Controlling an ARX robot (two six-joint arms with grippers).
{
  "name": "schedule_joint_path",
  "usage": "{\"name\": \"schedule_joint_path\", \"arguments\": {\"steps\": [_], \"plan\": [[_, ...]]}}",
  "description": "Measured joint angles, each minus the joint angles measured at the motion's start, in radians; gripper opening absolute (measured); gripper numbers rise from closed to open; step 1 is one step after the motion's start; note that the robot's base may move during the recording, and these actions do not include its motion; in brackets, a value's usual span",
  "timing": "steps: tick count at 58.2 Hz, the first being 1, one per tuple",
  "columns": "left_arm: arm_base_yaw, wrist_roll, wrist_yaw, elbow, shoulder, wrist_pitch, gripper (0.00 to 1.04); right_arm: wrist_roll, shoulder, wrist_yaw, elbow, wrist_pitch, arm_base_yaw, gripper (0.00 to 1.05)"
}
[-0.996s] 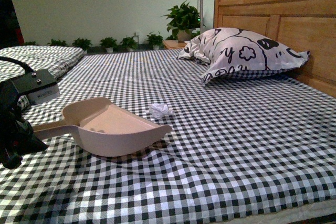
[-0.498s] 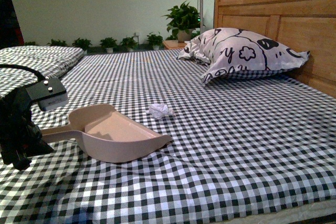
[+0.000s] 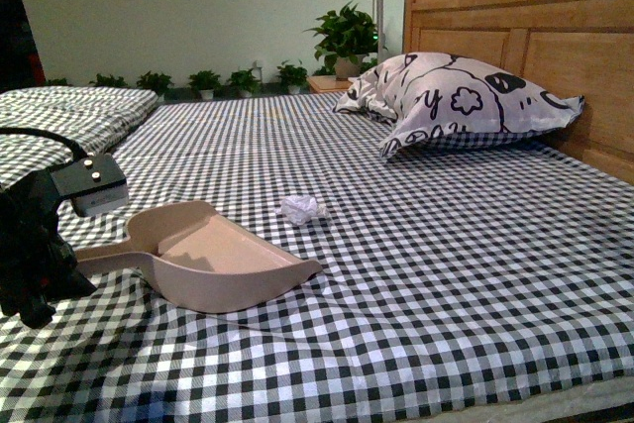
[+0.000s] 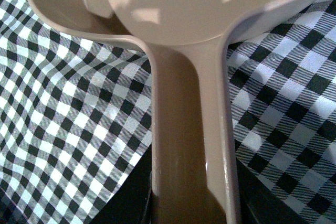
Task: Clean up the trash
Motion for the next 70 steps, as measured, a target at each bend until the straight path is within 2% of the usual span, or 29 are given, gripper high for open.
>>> {"name": "schedule_joint_path", "arguments": {"steps": [20, 25, 28, 38, 48, 61, 70], "plan": [[0.000, 0.000, 0.000, 0.000, 0.000, 0.000, 0.26, 0.006, 0.001, -0.004, 0.001, -0.005, -0.001, 0.20], [0.000, 0.000, 0.000, 0.000, 0.000, 0.000, 0.26, 0.077, 0.044, -0.097, 0.060, -0.182, -0.031, 0.20], [0.000, 0.000, -0.001, 0.000, 0.000, 0.000, 0.26, 0.091, 0.075, -0.145, 0.071, -0.212, -0.051, 0.20], [0.000, 0.001, -0.002, 0.000, 0.000, 0.000, 0.26, 0.082, 0.278, -0.316, 0.126, -0.067, -0.151, 0.20], [0.000, 0.001, -0.003, 0.000, 0.000, 0.000, 0.26, -0.027, 0.611, -0.440, 0.290, 0.108, -0.164, 0.20], [0.000, 0.001, -0.002, 0.000, 0.000, 0.000, 0.26, -0.168, 0.979, -0.517, 0.563, 0.135, -0.141, 0.20], [0.000, 0.002, -0.002, 0.000, 0.000, 0.000, 0.26, -0.203, 1.144, -0.511, 0.710, 0.103, -0.128, 0.20]]}}
